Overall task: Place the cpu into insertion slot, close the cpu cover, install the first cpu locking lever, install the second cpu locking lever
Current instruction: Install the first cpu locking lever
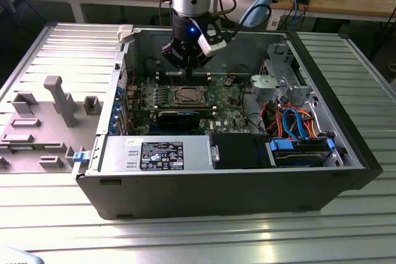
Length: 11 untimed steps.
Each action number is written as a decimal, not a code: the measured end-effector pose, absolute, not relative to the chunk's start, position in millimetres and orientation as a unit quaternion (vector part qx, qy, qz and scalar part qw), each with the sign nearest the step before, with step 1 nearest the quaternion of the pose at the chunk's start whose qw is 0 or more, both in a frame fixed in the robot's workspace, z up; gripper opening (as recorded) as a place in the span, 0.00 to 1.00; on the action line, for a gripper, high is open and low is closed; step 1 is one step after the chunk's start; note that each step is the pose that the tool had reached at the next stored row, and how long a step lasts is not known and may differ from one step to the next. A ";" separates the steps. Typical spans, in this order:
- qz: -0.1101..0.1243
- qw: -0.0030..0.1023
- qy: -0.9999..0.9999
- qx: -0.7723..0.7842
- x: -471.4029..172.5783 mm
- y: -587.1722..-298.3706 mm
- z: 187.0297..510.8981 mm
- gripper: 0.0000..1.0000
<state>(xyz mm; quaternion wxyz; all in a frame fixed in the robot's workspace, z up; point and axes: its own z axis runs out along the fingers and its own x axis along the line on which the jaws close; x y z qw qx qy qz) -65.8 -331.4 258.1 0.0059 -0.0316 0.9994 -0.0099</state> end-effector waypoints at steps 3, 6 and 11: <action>-0.010 0.006 0.999 -0.032 -72.9 -331.4 258.1 0.11; -0.010 0.006 0.999 -0.032 -82.7 -331.4 258.1 0.11; -0.010 0.007 0.999 -0.032 -104.0 -331.0 258.1 0.11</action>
